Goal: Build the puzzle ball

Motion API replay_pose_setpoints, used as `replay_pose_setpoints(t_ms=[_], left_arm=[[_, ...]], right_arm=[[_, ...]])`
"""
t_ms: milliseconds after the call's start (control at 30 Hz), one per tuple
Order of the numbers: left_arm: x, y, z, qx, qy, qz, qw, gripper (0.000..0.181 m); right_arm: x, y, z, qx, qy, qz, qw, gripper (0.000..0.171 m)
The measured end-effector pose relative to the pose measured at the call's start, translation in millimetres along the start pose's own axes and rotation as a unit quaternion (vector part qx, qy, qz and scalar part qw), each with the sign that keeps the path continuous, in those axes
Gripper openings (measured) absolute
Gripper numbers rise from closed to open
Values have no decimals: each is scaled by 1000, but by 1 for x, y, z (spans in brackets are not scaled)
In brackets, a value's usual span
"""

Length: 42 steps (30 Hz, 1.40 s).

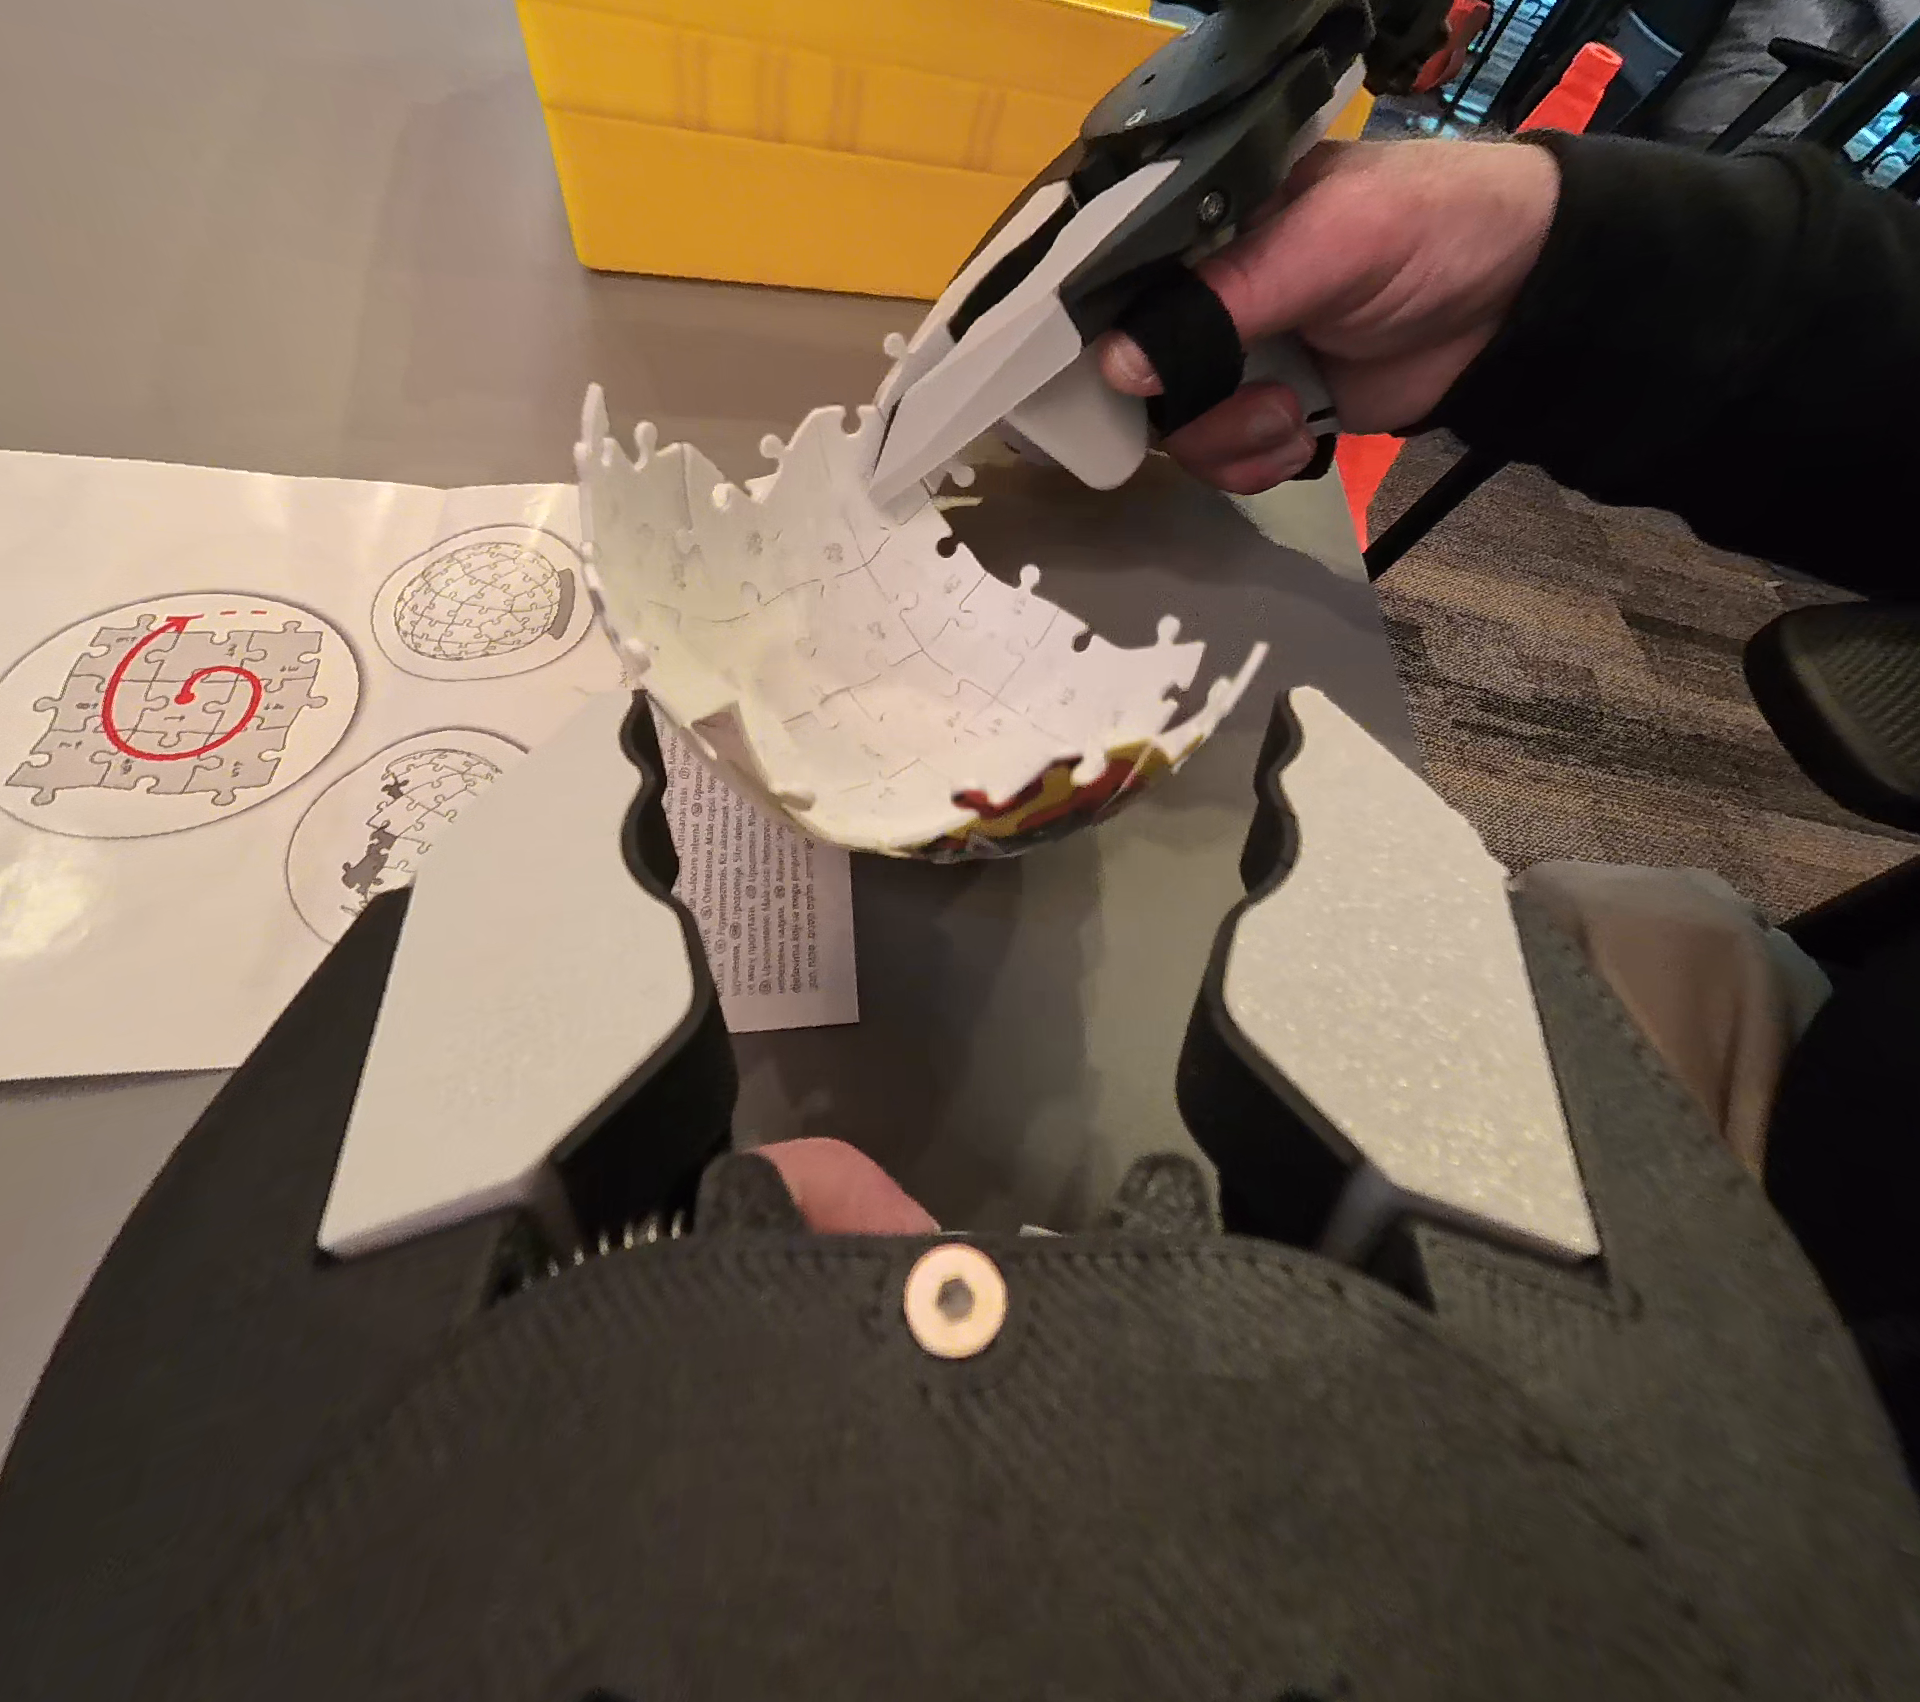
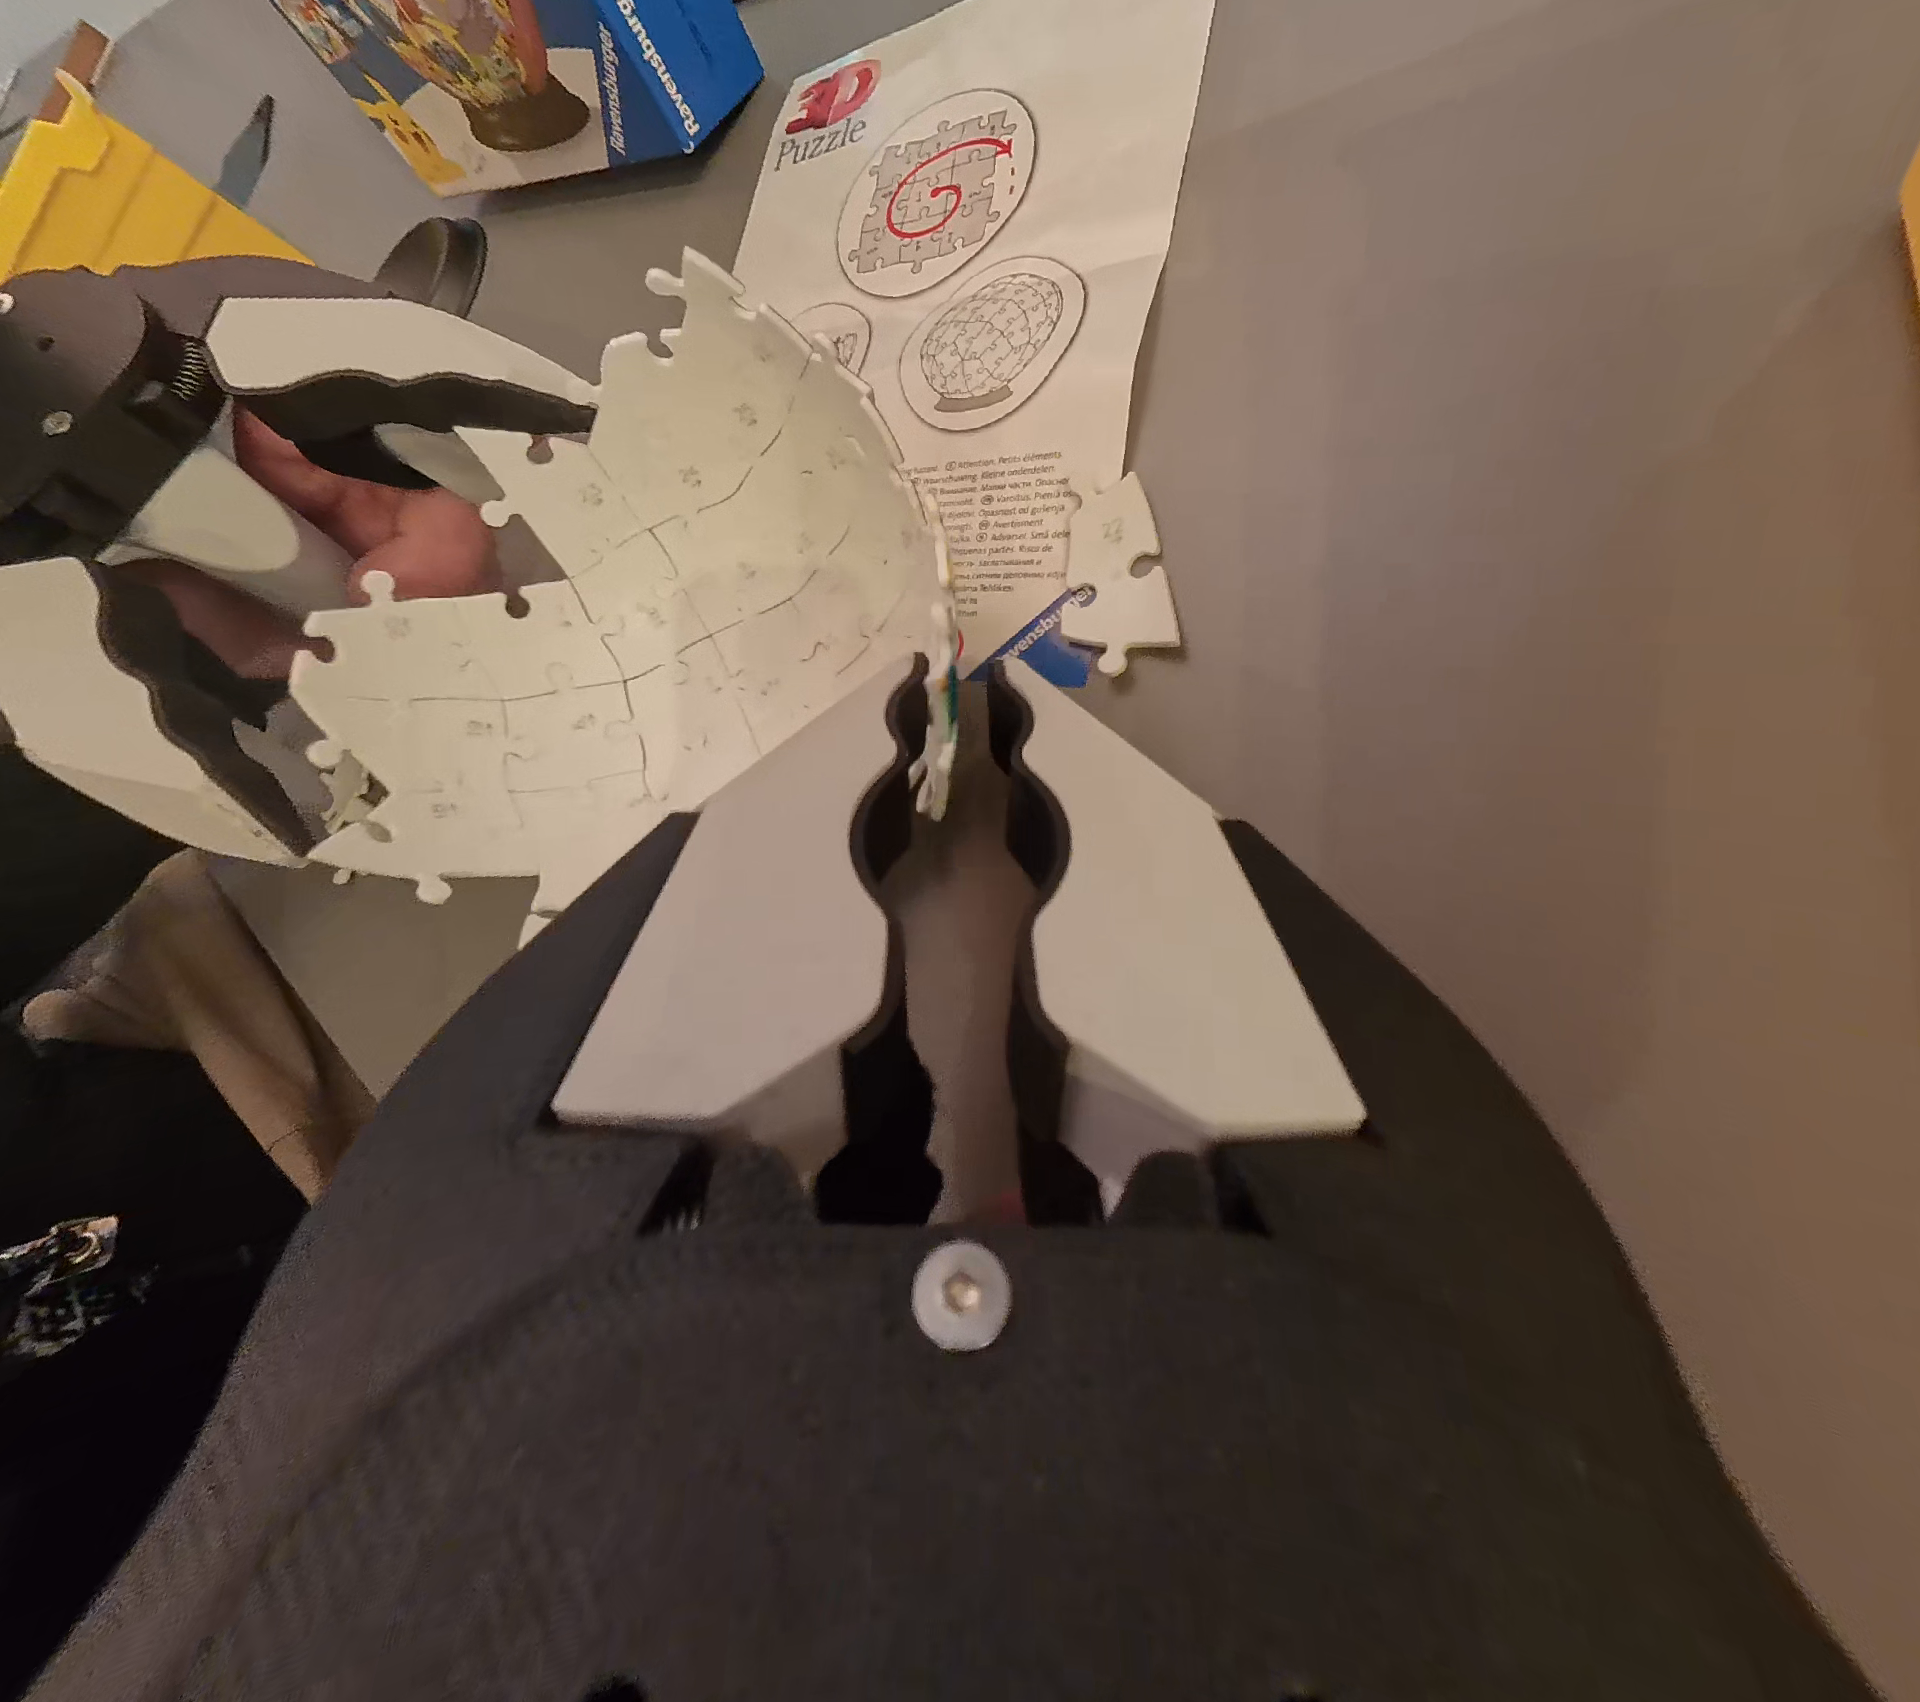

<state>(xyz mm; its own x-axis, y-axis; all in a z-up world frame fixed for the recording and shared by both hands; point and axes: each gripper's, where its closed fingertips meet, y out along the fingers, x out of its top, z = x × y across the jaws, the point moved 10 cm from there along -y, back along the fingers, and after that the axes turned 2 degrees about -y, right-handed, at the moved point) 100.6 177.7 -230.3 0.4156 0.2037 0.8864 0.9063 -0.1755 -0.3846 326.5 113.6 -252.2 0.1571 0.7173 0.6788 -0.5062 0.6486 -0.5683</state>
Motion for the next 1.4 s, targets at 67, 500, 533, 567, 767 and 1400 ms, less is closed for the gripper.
replay_pose_setpoints(t_ms=[67,500,533,567,767,1400], left_arm=[[0,0,0,0,-1,0,1000,107],[-2,5,-9,-7,2,8,1000,107],[-2,5,-10,-5,4,10,1000,107],[-2,4,-11,-6,6,10,1000,107],[-6,2,-19,-13,0,12,1000,106],[29,-65,25,97,41,22,994,88]], right_arm=[[-1,-2,1,-1,2,3,1000,13],[-17,-14,5,-6,14,-2,1000,3],[-18,-14,4,-5,16,-4,1000,1],[-17,-14,4,-6,16,-6,1000,1],[-11,-8,2,2,13,-2,1000,0],[16,27,21,65,-78,50,994,0]])
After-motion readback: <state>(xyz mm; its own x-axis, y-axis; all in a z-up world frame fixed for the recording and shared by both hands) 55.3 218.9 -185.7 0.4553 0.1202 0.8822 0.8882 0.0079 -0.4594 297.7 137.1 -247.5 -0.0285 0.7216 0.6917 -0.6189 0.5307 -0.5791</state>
